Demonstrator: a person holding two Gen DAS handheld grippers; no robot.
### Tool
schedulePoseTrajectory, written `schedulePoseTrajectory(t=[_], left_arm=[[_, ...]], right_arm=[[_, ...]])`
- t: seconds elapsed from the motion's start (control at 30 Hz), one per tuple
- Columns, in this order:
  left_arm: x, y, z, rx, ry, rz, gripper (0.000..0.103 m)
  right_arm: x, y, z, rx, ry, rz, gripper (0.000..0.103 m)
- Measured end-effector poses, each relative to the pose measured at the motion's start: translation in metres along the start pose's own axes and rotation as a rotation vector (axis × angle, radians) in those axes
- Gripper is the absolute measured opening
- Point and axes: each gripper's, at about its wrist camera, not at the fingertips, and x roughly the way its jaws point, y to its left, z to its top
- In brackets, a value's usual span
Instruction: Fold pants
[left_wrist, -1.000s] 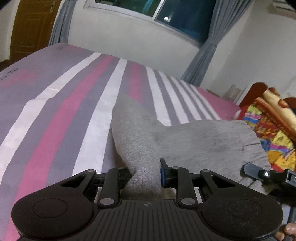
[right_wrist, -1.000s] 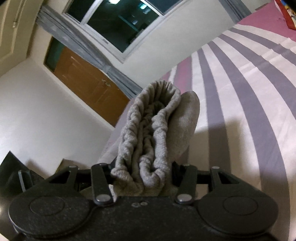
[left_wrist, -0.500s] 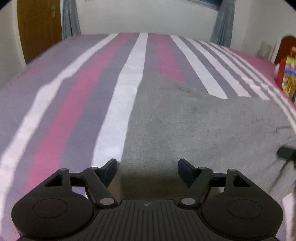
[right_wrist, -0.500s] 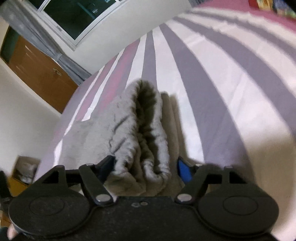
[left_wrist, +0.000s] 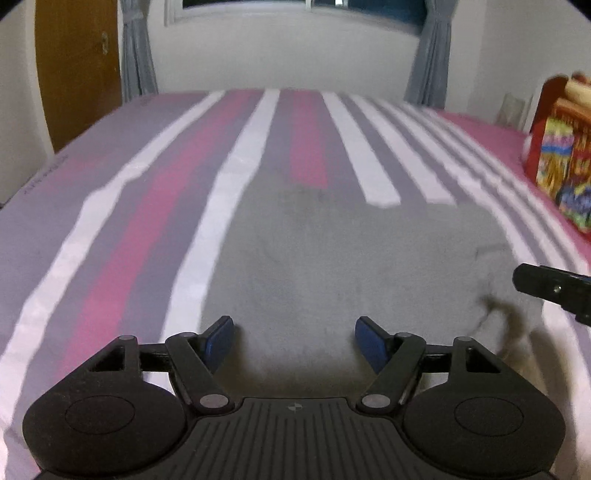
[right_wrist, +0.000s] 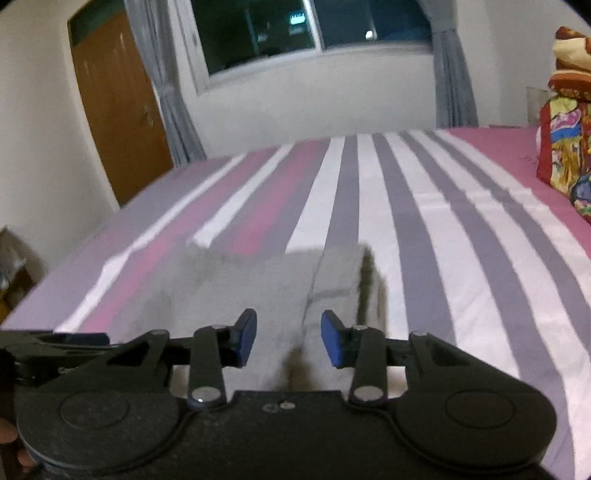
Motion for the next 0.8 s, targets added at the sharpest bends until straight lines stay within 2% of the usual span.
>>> schedulePoseTrajectory(t=[0.17,0.3,0.47,0.53,0.6,0.7,0.77,0.8], left_arm=[[0.015,-0.006,-0.015,0.057,0.018,0.027,0.072],[0.012,-0.010,-0.011,0.060,0.028,0.036,0.072],[-0.003,-0.007,-0.008,0.048,0.044,0.033,0.072],[-0.011,-0.006,-0.008,0.048,0.045,0.039,0.072],[-0.020,-0.006,-0.009,0.045,0.044,0.032,0.072],[-0.031,-0.004,-0.013,0.029,0.051,0.030,0.074],[-0.037,-0.001,-0.016,0.006,0.060,0.033,0.098],[-0.041,0.000,-0.019,0.000,0.057,0.038,0.102]], right_arm=[[0.018,-0.012,-0.019,0.027,0.075,-0.006,0.037],[0.018,-0.015,-0.018,0.064,0.087,-0.012,0.036],[-0.015,-0.005,-0.013,0.089,0.064,0.012,0.044],[-0.025,-0.004,-0.014,0.097,0.051,0.006,0.055],[-0.034,-0.003,-0.019,0.104,0.046,0.016,0.060],[-0.038,0.000,-0.025,0.096,0.077,-0.011,0.061],[-0.040,-0.001,-0.030,0.119,0.104,-0.013,0.063],[-0.043,-0.001,-0.032,0.131,0.110,-0.010,0.064]])
